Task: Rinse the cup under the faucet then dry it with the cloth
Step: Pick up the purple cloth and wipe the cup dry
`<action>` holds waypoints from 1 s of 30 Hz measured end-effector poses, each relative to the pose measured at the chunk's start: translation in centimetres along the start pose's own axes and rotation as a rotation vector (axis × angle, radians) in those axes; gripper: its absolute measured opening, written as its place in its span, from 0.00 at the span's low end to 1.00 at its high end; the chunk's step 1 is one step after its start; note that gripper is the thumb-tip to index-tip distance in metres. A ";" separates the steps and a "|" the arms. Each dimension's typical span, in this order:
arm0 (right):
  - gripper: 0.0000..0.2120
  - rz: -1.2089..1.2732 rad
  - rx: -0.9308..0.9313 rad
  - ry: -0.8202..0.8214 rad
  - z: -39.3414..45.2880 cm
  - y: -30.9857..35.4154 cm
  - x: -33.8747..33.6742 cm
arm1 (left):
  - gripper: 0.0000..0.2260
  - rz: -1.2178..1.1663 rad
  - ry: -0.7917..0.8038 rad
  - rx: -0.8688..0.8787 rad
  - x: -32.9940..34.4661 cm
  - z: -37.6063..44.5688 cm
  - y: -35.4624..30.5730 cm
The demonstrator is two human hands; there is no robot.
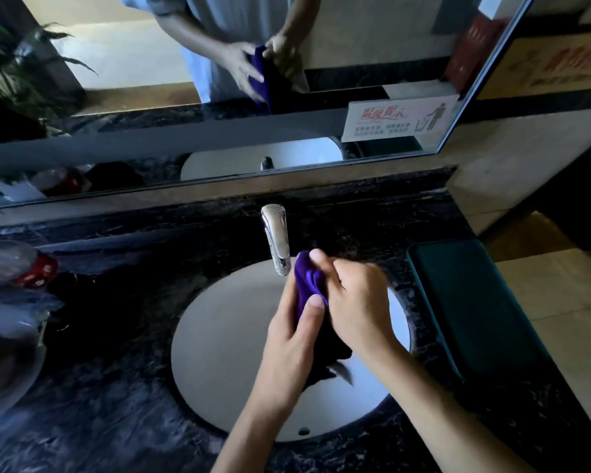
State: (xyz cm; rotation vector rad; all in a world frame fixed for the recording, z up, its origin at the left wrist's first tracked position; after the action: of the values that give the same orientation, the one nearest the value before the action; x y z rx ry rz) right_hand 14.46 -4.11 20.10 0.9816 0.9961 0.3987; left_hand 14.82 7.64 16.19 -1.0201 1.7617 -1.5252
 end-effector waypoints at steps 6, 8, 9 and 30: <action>0.23 0.433 0.071 0.011 -0.6 -1.9 -0.1 | 0.24 -0.749 0.096 -0.457 0.0 0.2 1.3; 0.20 0.167 -0.064 0.023 -0.6 -2.9 -0.2 | 0.29 -0.603 -0.015 -0.402 -0.5 0.9 2.0; 0.17 0.091 -0.094 0.037 -0.6 -2.8 -0.3 | 0.26 -0.465 -0.037 -0.304 -0.6 1.1 1.4; 0.24 0.220 0.052 0.118 -0.5 1.2 0.8 | 0.08 -0.350 -0.072 -0.148 -0.9 -0.2 0.5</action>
State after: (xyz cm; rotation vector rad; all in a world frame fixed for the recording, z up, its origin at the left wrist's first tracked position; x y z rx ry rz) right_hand 14.60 -2.73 20.58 1.1291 1.0120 0.6220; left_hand 15.06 8.55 15.71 -1.5031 1.7321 -1.5524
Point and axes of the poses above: each hand's wrist, its own z-axis towards the middle knuckle, its own x-axis out of the palm, y = z × x, the point moved 2 cm from there along z, towards the middle knuckle, and after that the axes turned 8 degrees about z, right-handed, at the moved point
